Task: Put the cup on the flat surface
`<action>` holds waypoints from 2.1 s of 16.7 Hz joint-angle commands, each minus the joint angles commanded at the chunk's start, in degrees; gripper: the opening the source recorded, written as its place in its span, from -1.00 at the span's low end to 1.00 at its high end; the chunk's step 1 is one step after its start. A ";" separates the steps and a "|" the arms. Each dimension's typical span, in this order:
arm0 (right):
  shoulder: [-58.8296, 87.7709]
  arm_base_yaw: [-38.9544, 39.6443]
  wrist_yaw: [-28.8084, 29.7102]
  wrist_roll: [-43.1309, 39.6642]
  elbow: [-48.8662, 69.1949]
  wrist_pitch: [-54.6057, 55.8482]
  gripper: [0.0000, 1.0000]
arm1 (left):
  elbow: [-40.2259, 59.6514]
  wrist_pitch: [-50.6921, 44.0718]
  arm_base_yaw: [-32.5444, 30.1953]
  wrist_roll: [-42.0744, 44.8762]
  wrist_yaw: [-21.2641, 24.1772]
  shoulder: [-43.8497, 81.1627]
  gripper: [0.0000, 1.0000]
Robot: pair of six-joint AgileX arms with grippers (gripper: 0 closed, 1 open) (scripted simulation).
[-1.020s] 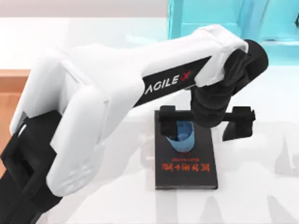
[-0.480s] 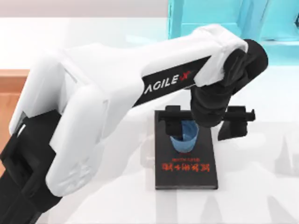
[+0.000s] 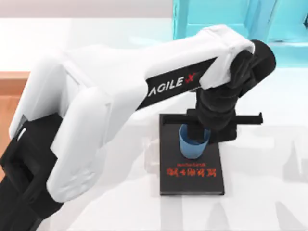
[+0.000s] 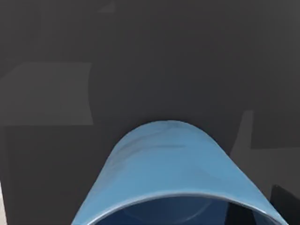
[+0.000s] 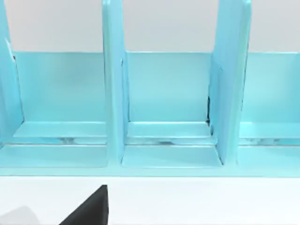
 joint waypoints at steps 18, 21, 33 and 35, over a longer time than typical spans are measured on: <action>0.00 0.00 0.00 0.00 0.00 0.00 1.00 | 11.77 -11.53 -0.27 -0.02 -0.01 0.17 -1.00; 0.00 0.00 0.00 0.00 0.00 0.00 1.00 | 11.72 -11.46 -0.21 0.03 -0.02 0.18 -1.00; 0.00 0.00 0.00 0.00 0.00 0.00 1.00 | -1.02 -15.79 10.32 9.64 1.80 -12.55 -1.00; 0.00 0.00 0.00 0.00 0.00 0.00 1.00 | -1.02 -15.53 10.09 9.69 1.62 -12.32 -1.00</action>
